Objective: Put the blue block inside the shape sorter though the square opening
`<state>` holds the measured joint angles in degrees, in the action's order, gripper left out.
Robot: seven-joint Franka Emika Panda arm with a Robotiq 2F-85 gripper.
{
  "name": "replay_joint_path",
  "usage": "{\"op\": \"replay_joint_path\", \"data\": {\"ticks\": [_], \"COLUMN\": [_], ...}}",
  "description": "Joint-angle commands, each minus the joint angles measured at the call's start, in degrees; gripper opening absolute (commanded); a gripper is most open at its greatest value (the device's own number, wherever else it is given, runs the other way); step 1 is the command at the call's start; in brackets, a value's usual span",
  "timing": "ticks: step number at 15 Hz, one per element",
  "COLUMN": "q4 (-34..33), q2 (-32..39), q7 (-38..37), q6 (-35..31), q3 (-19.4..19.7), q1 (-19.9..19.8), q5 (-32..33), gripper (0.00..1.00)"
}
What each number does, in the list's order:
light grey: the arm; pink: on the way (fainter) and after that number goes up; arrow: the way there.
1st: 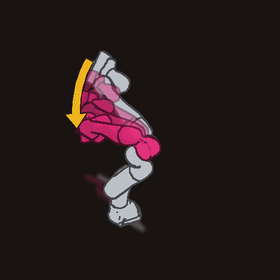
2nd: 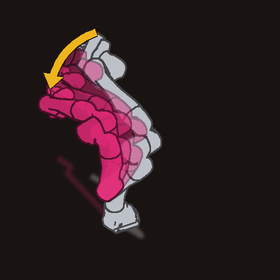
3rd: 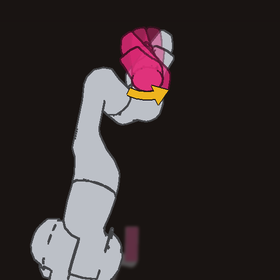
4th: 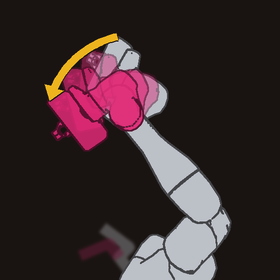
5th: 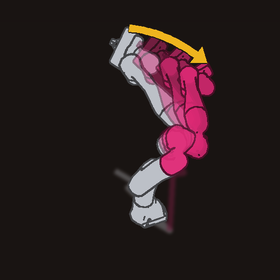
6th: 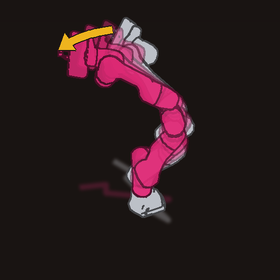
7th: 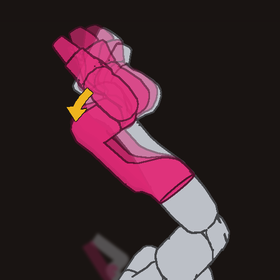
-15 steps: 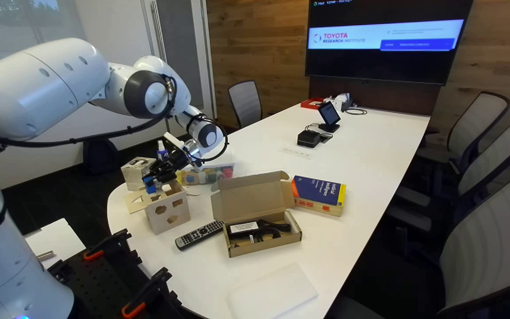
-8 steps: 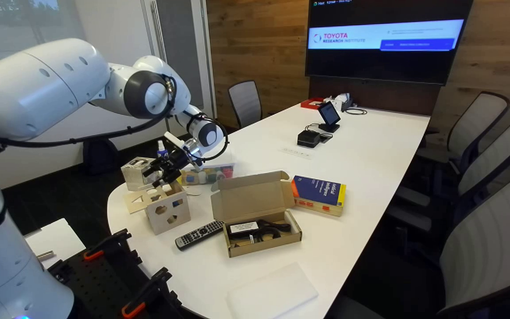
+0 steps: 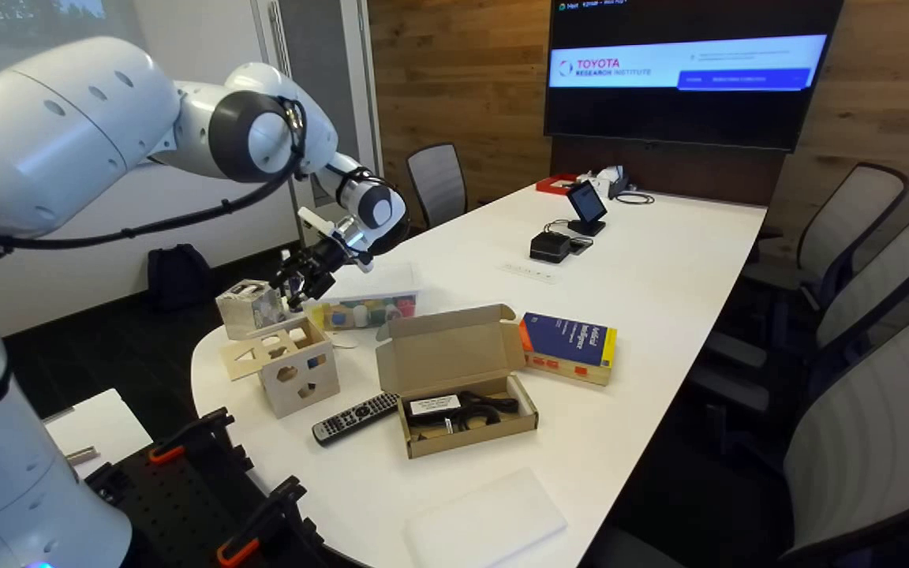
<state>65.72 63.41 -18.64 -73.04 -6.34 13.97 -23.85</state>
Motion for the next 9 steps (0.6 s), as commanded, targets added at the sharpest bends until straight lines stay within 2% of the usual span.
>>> {"op": "replay_joint_path", "data": {"ticks": [1,9], "q4": [12.08,30.31], "q2": [-14.01,-38.16], "q7": [-0.58,-5.43], "q6": [-7.84,-22.52], "q3": [2.33,2.97], "q1": [0.94,1.82], "q5": [2.13,11.65], "gripper": [1.00,1.00]}}
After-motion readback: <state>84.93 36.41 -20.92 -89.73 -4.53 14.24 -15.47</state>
